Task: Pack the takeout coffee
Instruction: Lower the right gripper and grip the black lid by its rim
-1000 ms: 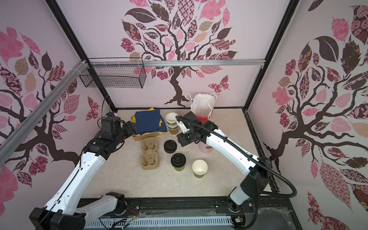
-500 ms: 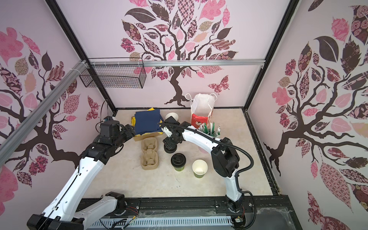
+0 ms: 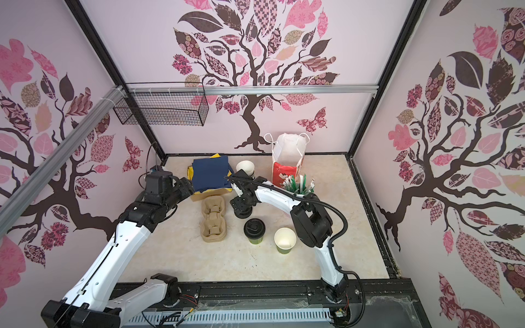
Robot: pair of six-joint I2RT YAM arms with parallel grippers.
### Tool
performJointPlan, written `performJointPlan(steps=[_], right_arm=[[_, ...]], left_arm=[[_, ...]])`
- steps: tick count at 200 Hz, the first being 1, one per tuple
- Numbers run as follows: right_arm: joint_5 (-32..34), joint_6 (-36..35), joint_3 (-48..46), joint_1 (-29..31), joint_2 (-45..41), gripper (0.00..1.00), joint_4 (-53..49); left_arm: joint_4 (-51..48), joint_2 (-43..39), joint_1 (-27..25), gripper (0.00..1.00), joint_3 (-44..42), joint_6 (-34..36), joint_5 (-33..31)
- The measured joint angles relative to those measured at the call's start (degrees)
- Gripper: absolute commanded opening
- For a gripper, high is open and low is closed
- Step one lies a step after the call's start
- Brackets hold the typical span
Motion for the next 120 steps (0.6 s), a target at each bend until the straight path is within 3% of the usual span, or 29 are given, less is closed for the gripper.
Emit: performJointPlan(steps=[120], right_arm=[[1.4, 3.3, 0.0, 0.0, 2.4, 0.84, 1.7]], left_arm=[[-0.3, 0.0, 0.1, 0.72, 0.0, 1.0, -0.2]])
